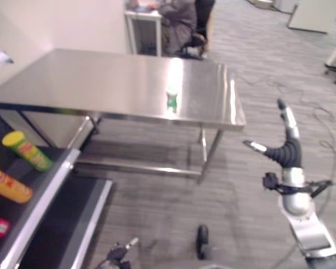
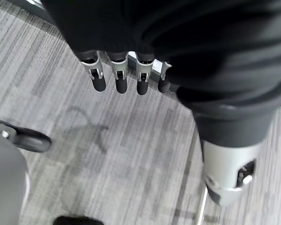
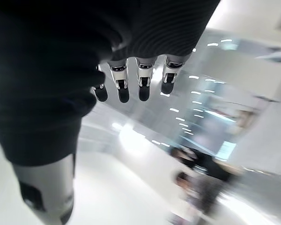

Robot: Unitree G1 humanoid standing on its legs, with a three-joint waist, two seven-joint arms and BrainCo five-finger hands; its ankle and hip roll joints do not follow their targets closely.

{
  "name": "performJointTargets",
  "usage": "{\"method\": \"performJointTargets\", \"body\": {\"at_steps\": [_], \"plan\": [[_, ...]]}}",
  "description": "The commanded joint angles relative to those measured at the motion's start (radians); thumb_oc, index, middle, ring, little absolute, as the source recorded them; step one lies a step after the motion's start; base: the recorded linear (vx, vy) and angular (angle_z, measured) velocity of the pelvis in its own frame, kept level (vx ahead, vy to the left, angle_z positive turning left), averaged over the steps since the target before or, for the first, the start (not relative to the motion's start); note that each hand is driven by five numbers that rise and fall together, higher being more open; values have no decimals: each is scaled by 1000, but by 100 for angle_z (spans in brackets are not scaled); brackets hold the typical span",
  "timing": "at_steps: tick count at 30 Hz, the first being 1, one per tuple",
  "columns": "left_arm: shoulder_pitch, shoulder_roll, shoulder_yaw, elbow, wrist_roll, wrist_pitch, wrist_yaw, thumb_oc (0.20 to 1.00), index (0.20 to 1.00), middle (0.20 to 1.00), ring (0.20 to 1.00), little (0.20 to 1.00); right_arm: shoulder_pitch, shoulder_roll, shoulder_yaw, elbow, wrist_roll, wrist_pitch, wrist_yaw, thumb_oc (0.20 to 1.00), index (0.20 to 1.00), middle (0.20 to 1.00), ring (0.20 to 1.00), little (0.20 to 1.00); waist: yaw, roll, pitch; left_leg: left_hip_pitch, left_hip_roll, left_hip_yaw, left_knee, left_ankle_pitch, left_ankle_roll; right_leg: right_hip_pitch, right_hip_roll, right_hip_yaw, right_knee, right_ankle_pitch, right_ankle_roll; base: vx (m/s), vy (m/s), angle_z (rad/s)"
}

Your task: Put the goods on the table back onto the shelves and tidy them up.

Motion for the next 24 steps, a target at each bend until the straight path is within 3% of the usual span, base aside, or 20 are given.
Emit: {"method": "performJointTargets", "body": {"at_steps": [1, 3, 5, 6, 7, 8, 11, 12, 16, 19, 21, 23, 24], "plan": [[-12, 43, 15, -20, 19, -26, 11, 1000, 1000, 1000, 1000, 1000, -48, -49, -6, -72, 47, -79, 29, 1000, 1000, 1000, 1000, 1000, 5, -42, -24, -50, 45, 42, 64, 91, -31, 7, -30, 23, 47, -79, 111, 235, -139, -7], [-10, 51, -34, -87, 1, -29, -5, 1000, 1000, 1000, 1000, 1000, -116, -94, 33, -34, 183, -108, 80, 1000, 1000, 1000, 1000, 1000, 22, -64, -9, -169, 35, 48, 271, 177, -53, 63, -26, 10, 11, -89, 84, 196, -128, -6], [-27, 53, -38, -74, -16, -24, -4, 1000, 1000, 1000, 1000, 1000, -137, -112, 49, -3, 259, -118, 116, 1000, 1000, 1000, 1000, 1000, 30, -96, -2, -254, 54, 109, 290, 163, -38, 98, -57, -16, -8, -110, 80, 127, -48, -1], [-27, 53, -38, -74, -16, -24, -5, 1000, 1000, 1000, 1000, 1000, -139, -112, 50, -1, 261, -119, 117, 1000, 1000, 1000, 1000, 1000, 30, -96, -1, -255, 55, 109, 293, 160, -38, 98, -56, -16, -8, -111, 80, 95, -18, 28], [-33, 49, -35, -69, -22, -24, -5, 1000, 1000, 1000, 1000, 1000, -137, -125, 58, 9, 279, -120, 131, 1000, 1000, 1000, 1000, 1000, 37, -113, -1, -291, 84, 156, 258, 145, -36, 119, -75, -36, -19, -123, 83, 148, 70, 71], [-35, 40, -39, -65, -17, -24, -16, 1000, 1000, 1000, 1000, 1000, -127, -150, 66, 39, 310, -114, 163, 1000, 1000, 1000, 1000, 1000, 50, -113, -2, -327, 136, 228, 143, 166, -51, 145, -89, -56, -32, -141, 90, 151, 64, 77], [-33, 36, -44, -59, -6, -26, -18, 1000, 1000, 1000, 1000, 1000, -130, -168, 68, 56, 320, -116, 176, 1000, 1000, 1000, 1000, 1000, 58, -102, -2, -337, 158, 249, 81, 212, -67, 157, -90, -59, -34, -152, 94, 121, 135, 38], [-30, 28, -42, -28, 2, -22, -25, 1000, 1000, 1000, 1000, 1000, -132, -183, 87, 90, 322, -94, 189, 1000, 1000, 1000, 1000, 1000, 63, -75, -9, -310, 185, 299, -4, 261, -87, 172, -93, -66, -27, -162, 99, 108, 156, -12], [-24, 32, -28, -34, -6, -23, -17, 1000, 1000, 1000, 1000, 1000, -121, -169, 101, 84, 348, -95, 215, 1000, 1000, 1000, 1000, 1000, 55, -62, -26, -270, 205, 306, -7, 263, -109, 206, -103, -59, -53, -158, 111, 107, 190, -9], [-47, 29, -78, -26, 45, -25, -14, 1000, 1000, 1000, 1000, 1000, -147, -158, 119, 82, 331, -85, 217, 1000, 1000, 1000, 1000, 1000, 58, -56, -18, -279, 234, 282, 9, 265, -122, 208, -150, -46, -54, -147, 132, -1, 323, 15], [-58, 24, -135, -11, 111, -25, -20, 1000, 1000, 1000, 1000, 1000, -121, -129, 89, 79, 320, -64, 216, 1000, 1000, 1000, 1000, 1000, 36, -33, -25, -257, 188, 221, -15, 203, -129, 188, -213, -25, -63, -94, 170, -8, 501, -16], [-58, 24, -136, -11, 111, -25, -20, 1000, 1000, 1000, 1000, 1000, -120, -129, 88, 78, 320, -64, 217, 1000, 1000, 1000, 1000, 1000, 37, -34, -26, -257, 186, 221, -15, 203, -128, 188, -215, -25, -64, -94, 171, -2, 224, 3], [-56, 24, -139, -12, 123, -19, -31, 1000, 1000, 1000, 1000, 1000, -118, -104, 83, 90, 305, -55, 209, 1000, 1000, 1000, 1000, 1000, 34, -29, -32, -250, 161, 230, -32, 192, -121, 180, -238, -23, -66, -73, 181, -10, 382, 25]]}}
